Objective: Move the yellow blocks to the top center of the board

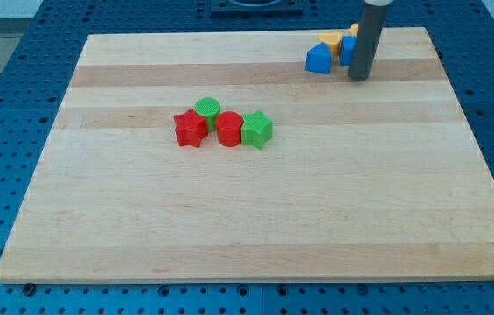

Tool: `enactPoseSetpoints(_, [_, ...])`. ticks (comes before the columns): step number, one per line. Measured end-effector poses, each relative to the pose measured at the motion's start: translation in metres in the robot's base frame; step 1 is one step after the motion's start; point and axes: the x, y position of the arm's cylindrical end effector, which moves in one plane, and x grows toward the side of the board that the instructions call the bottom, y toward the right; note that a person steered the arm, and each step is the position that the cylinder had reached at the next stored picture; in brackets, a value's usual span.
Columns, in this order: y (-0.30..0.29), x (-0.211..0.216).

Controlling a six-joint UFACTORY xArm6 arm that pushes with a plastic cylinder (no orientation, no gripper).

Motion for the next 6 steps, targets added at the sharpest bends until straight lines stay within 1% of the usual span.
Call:
enactPoseSetpoints(2, [-0.009, 0.01])
enactPoseSetpoints(4, [-0.009, 0.032])
enactPoseSetpoints(6, [-0.003, 0.001])
